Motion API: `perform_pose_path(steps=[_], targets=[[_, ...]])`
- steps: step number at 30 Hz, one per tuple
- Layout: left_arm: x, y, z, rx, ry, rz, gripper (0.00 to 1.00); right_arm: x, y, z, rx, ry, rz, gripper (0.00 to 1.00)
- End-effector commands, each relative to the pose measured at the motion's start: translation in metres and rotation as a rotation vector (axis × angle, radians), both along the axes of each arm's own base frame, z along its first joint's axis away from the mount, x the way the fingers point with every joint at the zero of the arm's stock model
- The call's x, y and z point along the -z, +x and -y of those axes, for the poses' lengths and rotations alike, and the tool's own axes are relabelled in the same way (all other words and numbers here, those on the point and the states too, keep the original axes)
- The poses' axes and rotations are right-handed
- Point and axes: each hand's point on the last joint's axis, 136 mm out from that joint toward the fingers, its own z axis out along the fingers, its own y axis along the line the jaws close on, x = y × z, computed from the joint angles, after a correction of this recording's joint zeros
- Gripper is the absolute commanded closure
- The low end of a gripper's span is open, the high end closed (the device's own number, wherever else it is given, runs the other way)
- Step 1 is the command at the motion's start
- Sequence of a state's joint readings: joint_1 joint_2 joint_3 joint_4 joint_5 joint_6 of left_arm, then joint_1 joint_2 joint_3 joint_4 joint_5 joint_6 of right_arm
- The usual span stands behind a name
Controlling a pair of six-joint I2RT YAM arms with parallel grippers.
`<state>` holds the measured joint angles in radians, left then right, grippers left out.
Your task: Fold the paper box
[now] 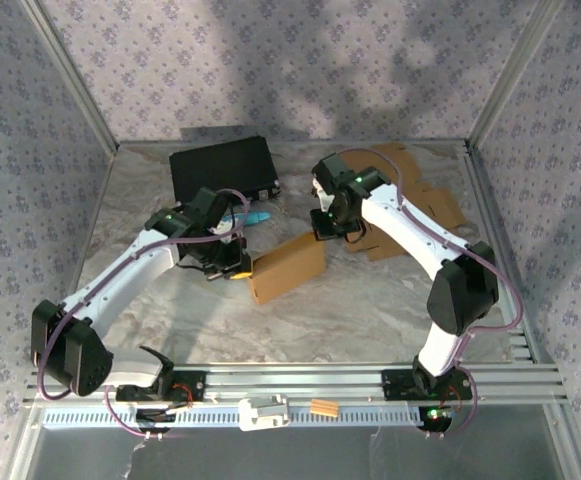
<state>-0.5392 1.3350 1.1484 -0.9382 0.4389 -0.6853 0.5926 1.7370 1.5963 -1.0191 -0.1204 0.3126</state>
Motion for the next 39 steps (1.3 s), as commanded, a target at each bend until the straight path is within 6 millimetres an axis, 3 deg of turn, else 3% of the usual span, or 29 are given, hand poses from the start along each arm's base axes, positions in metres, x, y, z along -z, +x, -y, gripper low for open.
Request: perform_pose_path(steps=[1, 4, 14, 22, 26, 28, 32, 39], targets=[[0.007, 0.007, 0.001, 0.003, 0.021, 0.041, 1.00, -0.002, -0.017, -0.007, -0.047, 0.045, -0.052, 1.00], [0.009, 0.008, 0.002, 0.007, 0.038, 0.040, 1.00, -0.007, -0.017, -0.006, -0.046, 0.050, -0.051, 1.00], [0.010, 0.006, 0.003, 0.014, 0.069, 0.038, 1.00, -0.038, -0.022, 0.000, 0.066, 0.220, -0.073, 0.72], [0.007, 0.006, 0.007, 0.030, 0.092, 0.055, 1.00, -0.051, -0.025, 0.009, 0.180, 0.303, -0.098, 0.58], [0.006, 0.005, 0.008, 0.036, 0.097, 0.058, 1.00, -0.062, -0.018, 0.014, 0.356, 0.390, -0.106, 0.41], [0.005, 0.004, 0.009, 0.039, 0.101, 0.061, 1.00, -0.062, -0.013, 0.012, 0.482, 0.464, -0.147, 0.33], [0.003, 0.004, 0.010, 0.043, 0.108, 0.067, 1.00, -0.054, -0.008, 0.002, 0.648, 0.580, -0.251, 0.30], [0.001, 0.003, 0.012, 0.048, 0.110, 0.073, 1.00, -0.022, -0.005, 0.009, 0.768, 0.560, -0.350, 0.29]])
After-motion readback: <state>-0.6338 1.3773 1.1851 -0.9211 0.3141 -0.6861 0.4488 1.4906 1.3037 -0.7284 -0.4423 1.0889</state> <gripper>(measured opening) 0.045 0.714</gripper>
